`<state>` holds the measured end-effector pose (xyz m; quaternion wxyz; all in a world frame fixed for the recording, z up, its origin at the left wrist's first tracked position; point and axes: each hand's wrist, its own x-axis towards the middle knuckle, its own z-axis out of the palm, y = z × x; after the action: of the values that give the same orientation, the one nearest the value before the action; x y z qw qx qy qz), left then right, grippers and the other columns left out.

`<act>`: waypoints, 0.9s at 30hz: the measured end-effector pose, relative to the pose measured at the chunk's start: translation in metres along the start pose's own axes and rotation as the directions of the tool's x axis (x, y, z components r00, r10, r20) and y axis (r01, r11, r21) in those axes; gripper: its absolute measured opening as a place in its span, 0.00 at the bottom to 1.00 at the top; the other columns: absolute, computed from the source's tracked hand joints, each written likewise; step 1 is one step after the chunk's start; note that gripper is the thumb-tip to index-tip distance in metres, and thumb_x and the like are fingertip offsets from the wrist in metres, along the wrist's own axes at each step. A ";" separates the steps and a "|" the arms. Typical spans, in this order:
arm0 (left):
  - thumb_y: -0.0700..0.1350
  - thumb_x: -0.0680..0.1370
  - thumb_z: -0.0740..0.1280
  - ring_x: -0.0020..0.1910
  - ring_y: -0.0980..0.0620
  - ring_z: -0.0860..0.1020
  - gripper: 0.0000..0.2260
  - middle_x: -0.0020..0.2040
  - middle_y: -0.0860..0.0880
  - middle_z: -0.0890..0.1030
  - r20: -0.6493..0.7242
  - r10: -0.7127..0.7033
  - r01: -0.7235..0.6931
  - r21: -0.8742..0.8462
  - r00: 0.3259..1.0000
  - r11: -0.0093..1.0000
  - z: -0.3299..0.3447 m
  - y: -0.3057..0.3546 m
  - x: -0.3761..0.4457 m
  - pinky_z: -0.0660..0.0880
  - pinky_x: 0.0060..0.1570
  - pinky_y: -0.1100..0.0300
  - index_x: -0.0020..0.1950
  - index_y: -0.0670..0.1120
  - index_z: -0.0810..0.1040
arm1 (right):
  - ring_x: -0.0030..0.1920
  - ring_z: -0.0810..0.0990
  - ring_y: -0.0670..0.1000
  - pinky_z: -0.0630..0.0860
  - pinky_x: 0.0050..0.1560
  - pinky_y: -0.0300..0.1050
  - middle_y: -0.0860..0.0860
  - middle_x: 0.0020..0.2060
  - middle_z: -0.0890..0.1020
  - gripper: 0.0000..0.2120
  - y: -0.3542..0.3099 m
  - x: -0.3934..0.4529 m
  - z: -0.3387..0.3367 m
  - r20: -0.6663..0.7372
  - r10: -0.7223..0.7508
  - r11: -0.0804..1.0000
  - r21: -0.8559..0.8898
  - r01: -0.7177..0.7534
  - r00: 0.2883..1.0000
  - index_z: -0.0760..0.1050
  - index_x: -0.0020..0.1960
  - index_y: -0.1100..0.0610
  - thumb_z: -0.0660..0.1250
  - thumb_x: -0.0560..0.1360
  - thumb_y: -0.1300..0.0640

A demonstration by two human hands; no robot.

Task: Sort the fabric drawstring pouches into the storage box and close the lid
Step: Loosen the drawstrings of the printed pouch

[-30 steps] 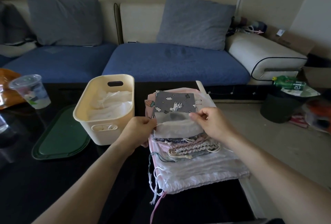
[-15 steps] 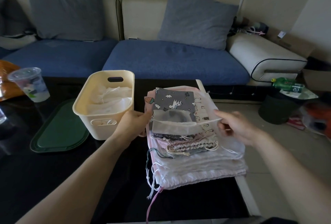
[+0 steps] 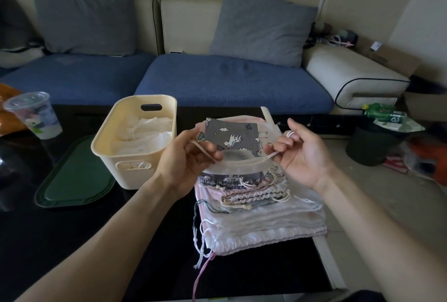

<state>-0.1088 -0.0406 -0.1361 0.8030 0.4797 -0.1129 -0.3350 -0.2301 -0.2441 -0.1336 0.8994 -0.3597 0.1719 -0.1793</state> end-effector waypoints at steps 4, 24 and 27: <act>0.47 0.82 0.60 0.20 0.54 0.57 0.24 0.24 0.51 0.57 0.008 -0.088 0.089 -0.110 0.996 0.990 0.000 -0.004 0.002 0.66 0.23 0.62 0.27 0.49 0.58 | 0.23 0.58 0.45 0.58 0.22 0.37 0.47 0.26 0.62 0.16 0.004 0.001 0.004 0.050 0.075 0.991 -0.118 -0.068 0.996 0.67 0.33 0.53 0.63 0.77 0.49; 0.49 0.83 0.60 0.21 0.55 0.54 0.22 0.25 0.51 0.59 -0.079 -0.325 0.272 0.746 0.942 0.608 -0.012 -0.008 0.003 0.53 0.23 0.67 0.30 0.50 0.61 | 0.26 0.69 0.47 0.67 0.31 0.40 0.44 0.22 0.68 0.20 0.001 0.001 -0.013 0.026 0.018 -0.109 -0.994 0.027 1.000 0.67 0.34 0.55 0.66 0.80 0.47; 0.48 0.83 0.60 0.22 0.54 0.54 0.22 0.26 0.50 0.58 -0.087 -0.257 0.238 0.724 0.963 0.647 -0.008 -0.007 0.004 0.53 0.24 0.66 0.30 0.49 0.61 | 0.27 0.69 0.51 0.64 0.31 0.44 0.51 0.26 0.70 0.20 -0.009 -0.001 -0.007 0.031 -0.094 -0.196 -0.980 0.012 0.995 0.67 0.34 0.56 0.64 0.81 0.47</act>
<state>-0.1051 -0.0395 -0.1469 0.4911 0.7659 -0.1794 -0.3743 -0.2363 -0.2543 -0.1318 0.2798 -0.9248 0.2563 -0.0280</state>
